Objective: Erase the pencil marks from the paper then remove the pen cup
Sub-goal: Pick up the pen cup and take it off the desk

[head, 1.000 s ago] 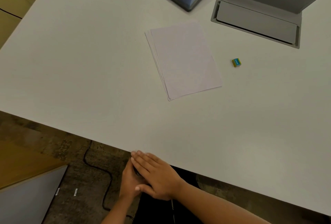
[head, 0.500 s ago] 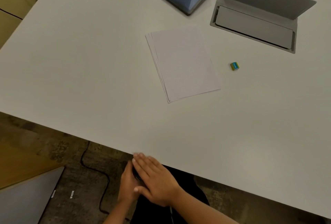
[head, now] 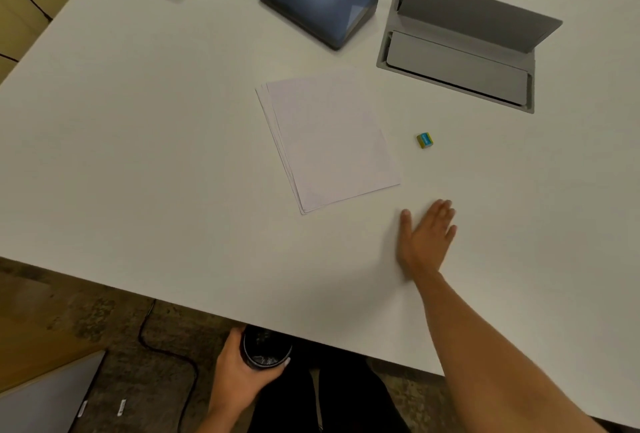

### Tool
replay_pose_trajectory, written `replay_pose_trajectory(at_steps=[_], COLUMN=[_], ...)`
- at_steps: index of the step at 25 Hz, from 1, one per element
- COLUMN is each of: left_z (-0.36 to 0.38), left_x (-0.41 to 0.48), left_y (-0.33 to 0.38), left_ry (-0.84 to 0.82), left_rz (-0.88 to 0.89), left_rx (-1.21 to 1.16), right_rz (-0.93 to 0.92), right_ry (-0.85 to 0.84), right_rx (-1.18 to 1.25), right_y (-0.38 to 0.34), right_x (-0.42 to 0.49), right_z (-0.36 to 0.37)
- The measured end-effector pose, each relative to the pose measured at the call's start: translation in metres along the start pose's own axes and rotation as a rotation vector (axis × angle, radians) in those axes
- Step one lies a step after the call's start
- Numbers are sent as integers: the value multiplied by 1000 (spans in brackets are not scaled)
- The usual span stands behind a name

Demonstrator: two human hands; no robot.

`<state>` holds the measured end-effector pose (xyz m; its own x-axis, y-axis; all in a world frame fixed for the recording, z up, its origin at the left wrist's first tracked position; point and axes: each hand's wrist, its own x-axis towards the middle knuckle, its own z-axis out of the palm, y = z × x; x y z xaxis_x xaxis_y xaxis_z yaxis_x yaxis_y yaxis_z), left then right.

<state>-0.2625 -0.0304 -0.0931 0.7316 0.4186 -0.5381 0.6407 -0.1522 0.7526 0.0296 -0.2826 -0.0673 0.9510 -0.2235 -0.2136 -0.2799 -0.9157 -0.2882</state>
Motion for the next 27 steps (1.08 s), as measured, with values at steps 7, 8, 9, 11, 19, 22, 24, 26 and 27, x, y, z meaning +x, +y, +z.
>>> replay_pose_trajectory(at_steps=[7, 8, 9, 11, 19, 22, 24, 26, 27], left_z=[1, 2, 3, 4, 8, 6, 6, 5, 4], left_x=[3, 3, 4, 6, 1, -2, -2, -1, -2], left_y=[-4, -6, -7, -7, 4, 6, 5, 2, 2], left_ry=[-32, -33, -34, -35, -32, -52, -36, -21, -18], left_rz=[-1, -7, -12, -22, 27, -9, -37, -60, -61], left_rx=[-4, 7, 14, 9, 9, -4, -18, -22, -9], right_rz=[-704, -800, -891, -1052, -1231, -1249, -1265, -1297, -1318], right_ry=[-202, -243, -287, -377, -531, -581, -621, -721, -784], right_rx=[-133, -127, -124, -137, -181, -167, -128, -31, 33], right_y=[-54, -58, -59, -58, -53, -54, -53, -52, -52], right_x=[-70, -86, -104, -137, -209, -208, -208, -207, -205], right_z=[40, 43, 47, 52, 53, 47, 41, 33, 28])
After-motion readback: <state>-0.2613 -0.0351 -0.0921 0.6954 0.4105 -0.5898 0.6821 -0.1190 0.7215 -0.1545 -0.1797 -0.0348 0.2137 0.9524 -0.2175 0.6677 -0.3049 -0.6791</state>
